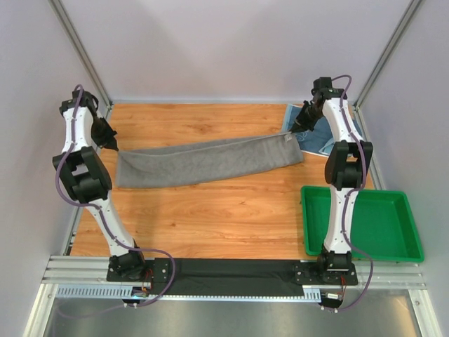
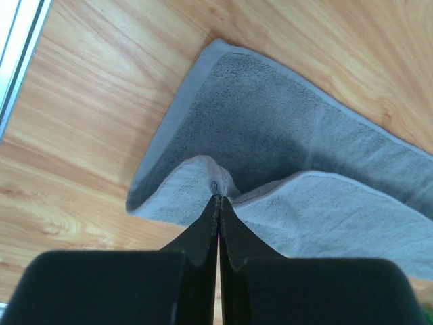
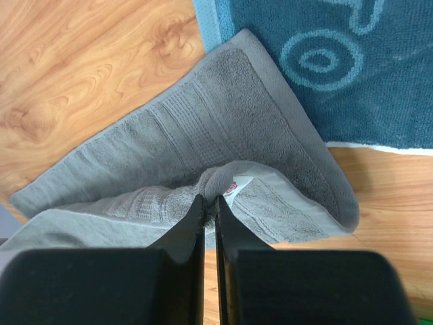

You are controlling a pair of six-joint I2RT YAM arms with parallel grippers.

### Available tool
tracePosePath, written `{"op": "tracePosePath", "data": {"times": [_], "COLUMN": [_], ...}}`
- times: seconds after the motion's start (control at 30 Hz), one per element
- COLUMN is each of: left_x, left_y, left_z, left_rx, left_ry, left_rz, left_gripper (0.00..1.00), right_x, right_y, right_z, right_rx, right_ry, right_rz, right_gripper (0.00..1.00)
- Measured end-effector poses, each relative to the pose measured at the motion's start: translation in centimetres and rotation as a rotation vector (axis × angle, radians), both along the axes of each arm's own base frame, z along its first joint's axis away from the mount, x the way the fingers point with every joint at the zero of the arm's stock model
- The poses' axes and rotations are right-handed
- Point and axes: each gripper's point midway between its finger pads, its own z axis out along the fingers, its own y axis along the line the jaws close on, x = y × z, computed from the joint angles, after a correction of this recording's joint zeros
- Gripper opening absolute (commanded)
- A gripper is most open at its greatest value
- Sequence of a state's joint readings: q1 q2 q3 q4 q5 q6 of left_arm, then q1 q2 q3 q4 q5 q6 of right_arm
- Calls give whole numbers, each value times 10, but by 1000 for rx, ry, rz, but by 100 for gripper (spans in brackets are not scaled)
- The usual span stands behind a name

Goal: Roll the towels

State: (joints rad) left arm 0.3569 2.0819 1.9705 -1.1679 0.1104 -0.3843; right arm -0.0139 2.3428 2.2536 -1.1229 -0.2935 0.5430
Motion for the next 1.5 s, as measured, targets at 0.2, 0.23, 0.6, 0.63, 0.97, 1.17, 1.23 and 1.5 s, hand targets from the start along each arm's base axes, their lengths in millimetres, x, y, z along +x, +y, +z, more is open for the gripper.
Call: {"op": "tracePosePath", "data": {"times": [0.2, 0.23, 0.6, 0.63, 0.97, 1.17, 1.23, 1.5], "left_x": [-2, 1, 19, 19, -7, -14, -13, -6], "left_y": [1, 2, 8, 8, 1, -2, -2, 3], "left_z": [-15, -15, -11, -12, -54, -71, -74, -86], "left_rx": [-3, 1, 37, 37, 30, 30, 34, 58], "left_ry": [58, 58, 34, 36, 156, 185, 181, 175], "left_rz": [-8, -8, -18, -18, -28, -34, -35, -33], "left_gripper": [0, 0, 0, 0, 13, 24, 26, 41], "right_x": [8, 9, 22, 24, 34, 31, 30, 32], "right_y": [-8, -9, -15, -15, -8, -7, -7, -5], "right_z": [-4, -5, -26, -25, -19, -29, -31, -30], "right_rx": [5, 7, 24, 28, 75, 81, 87, 101], "right_ry": [-6, -6, 3, -5, -50, -32, -28, -38], "right_rz": [-27, -32, -60, -59, -53, -51, -50, -43], "right_gripper": [0, 0, 0, 0, 0, 0, 0, 0]}}
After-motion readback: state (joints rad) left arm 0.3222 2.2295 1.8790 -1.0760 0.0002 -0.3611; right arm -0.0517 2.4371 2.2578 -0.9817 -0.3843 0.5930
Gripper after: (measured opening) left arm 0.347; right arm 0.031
